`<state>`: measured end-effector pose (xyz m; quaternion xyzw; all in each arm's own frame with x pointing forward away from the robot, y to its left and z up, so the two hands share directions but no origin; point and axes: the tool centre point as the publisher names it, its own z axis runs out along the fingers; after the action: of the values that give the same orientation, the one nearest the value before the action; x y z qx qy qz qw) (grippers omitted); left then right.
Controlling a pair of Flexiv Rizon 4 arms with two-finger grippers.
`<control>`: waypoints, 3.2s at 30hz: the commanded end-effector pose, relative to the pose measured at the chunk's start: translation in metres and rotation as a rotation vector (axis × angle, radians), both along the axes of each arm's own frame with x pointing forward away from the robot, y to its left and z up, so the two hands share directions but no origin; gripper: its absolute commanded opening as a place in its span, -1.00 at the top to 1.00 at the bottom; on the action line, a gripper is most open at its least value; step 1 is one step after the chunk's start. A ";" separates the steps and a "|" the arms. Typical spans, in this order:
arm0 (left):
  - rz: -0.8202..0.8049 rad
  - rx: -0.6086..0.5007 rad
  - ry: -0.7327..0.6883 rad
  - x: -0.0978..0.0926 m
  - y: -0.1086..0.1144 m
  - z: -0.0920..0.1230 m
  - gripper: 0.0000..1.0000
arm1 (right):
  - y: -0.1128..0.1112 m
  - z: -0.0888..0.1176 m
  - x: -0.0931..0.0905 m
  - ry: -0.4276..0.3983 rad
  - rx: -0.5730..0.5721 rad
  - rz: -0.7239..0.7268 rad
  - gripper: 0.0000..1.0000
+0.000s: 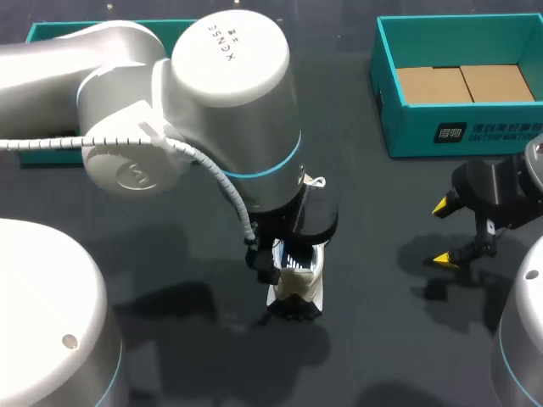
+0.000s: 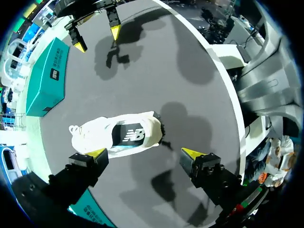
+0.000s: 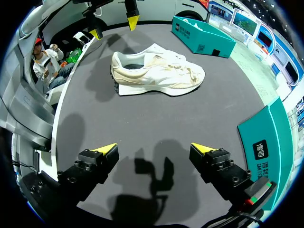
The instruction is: Take the shoe out of the shoebox, open the shoe tongue, remove and reinsert the insole, then place the shoe into the shoebox
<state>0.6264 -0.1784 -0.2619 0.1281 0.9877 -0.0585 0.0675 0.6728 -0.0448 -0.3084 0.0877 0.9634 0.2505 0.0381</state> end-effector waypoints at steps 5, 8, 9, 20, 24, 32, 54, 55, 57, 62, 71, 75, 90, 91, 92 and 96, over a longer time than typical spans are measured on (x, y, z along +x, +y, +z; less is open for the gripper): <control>0.181 0.020 -0.007 -0.003 -0.003 0.002 -1.00 | 0.000 0.000 -0.001 -0.002 -0.002 -0.001 -1.00; 0.159 0.012 0.025 -0.004 -0.007 -0.009 -1.00 | 0.000 0.000 -0.001 -0.002 -0.002 -0.001 -1.00; 0.159 0.010 0.030 -0.005 -0.009 -0.013 -1.00 | 0.000 0.000 -0.001 -0.002 -0.002 -0.001 -1.00; 0.134 0.003 0.130 -0.009 -0.016 -0.047 -1.00 | 0.000 0.000 -0.001 -0.002 -0.002 -0.001 -1.00; 0.161 0.004 0.181 -0.024 -0.012 -0.055 -1.00 | 0.000 0.000 -0.001 -0.002 -0.002 -0.001 -1.00; 0.161 0.004 0.181 -0.024 -0.012 -0.055 -1.00 | 0.000 0.000 -0.001 -0.002 -0.002 -0.001 -1.00; 0.147 0.019 0.153 -0.040 -0.015 -0.099 -1.00 | 0.000 0.000 -0.001 -0.002 -0.002 -0.001 -1.00; 0.143 0.020 0.154 -0.040 -0.015 -0.100 -1.00 | 0.000 0.000 -0.001 -0.002 -0.002 -0.001 -1.00; 0.138 0.025 0.155 -0.041 -0.016 -0.104 -1.00 | 0.000 0.000 -0.001 -0.002 -0.002 -0.001 -1.00; 0.135 0.030 0.161 -0.041 -0.017 -0.109 -1.00 | 0.000 0.000 -0.001 -0.002 -0.002 -0.001 -1.00; 0.137 0.022 0.162 -0.031 -0.021 -0.114 -1.00 | 0.000 0.000 -0.001 -0.002 -0.002 -0.001 -1.00; 0.141 0.021 0.166 -0.029 -0.022 -0.116 -0.86 | 0.000 0.000 -0.001 -0.002 -0.002 -0.001 -1.00; 0.110 0.076 0.181 -0.035 -0.016 -0.123 1.00 | 0.000 0.000 -0.001 -0.002 -0.002 -0.001 -1.00; 0.109 0.080 0.184 -0.035 -0.015 -0.123 1.00 | 0.000 0.000 -0.001 -0.002 -0.002 -0.001 -1.00; 0.111 0.086 0.185 -0.035 -0.015 -0.122 1.00 | 0.000 0.000 -0.001 -0.002 -0.002 -0.001 -1.00; 0.116 0.092 0.197 -0.033 -0.013 -0.116 1.00 | 0.000 0.000 -0.001 -0.002 -0.002 -0.001 -1.00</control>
<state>0.5898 -0.1911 -0.3829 0.0672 0.9970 -0.0236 -0.0299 0.6728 -0.0448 -0.3084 0.0877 0.9634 0.2505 0.0381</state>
